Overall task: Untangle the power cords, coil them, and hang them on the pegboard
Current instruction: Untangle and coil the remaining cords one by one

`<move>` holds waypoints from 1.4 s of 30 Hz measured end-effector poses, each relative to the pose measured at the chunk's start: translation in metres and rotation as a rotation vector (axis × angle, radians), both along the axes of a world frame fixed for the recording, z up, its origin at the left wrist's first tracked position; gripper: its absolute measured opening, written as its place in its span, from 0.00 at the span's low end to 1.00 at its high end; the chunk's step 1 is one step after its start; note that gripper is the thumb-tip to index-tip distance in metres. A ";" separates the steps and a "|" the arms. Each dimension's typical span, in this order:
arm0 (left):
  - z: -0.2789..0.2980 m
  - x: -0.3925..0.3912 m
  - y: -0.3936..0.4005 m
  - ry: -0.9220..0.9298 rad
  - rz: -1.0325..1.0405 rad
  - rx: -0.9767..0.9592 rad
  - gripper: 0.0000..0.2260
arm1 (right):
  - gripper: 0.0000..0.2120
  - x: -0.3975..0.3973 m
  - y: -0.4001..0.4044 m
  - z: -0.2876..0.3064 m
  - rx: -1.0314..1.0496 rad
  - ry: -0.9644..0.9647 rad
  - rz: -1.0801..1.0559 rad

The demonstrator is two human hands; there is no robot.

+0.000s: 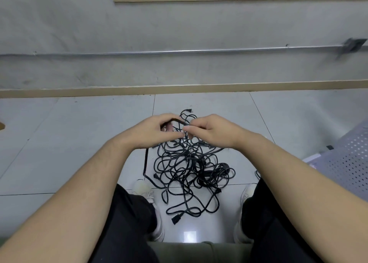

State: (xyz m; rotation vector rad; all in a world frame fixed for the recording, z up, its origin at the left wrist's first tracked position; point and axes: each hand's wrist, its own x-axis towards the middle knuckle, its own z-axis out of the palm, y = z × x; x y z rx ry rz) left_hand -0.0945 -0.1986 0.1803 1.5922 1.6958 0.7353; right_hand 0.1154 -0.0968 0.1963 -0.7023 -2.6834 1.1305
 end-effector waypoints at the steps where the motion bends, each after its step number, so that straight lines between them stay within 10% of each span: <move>1: 0.002 0.004 0.000 -0.024 -0.015 0.011 0.13 | 0.20 0.002 0.002 -0.001 -0.036 -0.013 0.006; 9: 0.009 -0.023 -0.017 -0.129 0.257 0.082 0.19 | 0.35 0.032 0.037 -0.023 -0.227 -0.294 -0.051; 14: 0.010 -0.027 -0.025 -0.151 0.254 -0.017 0.38 | 0.22 0.028 0.037 -0.015 -0.148 0.073 -0.306; 25: 0.003 0.044 0.001 -0.094 -0.057 -0.166 0.13 | 0.22 0.017 0.011 -0.007 -0.178 0.196 -0.258; 33: 0.007 0.019 0.009 -0.405 0.335 0.160 0.15 | 0.26 0.031 0.023 -0.020 -0.339 -0.129 -0.130; 38: -0.007 0.012 0.013 0.249 0.603 0.407 0.03 | 0.22 0.029 0.023 -0.023 -0.286 -0.103 -0.206; 40: -0.002 0.025 0.010 0.210 0.522 0.587 0.09 | 0.22 0.025 0.019 -0.017 -0.292 -0.015 -0.234; 42: -0.003 0.039 0.007 0.050 0.262 0.348 0.16 | 0.21 0.020 0.015 -0.009 -0.346 0.101 -0.242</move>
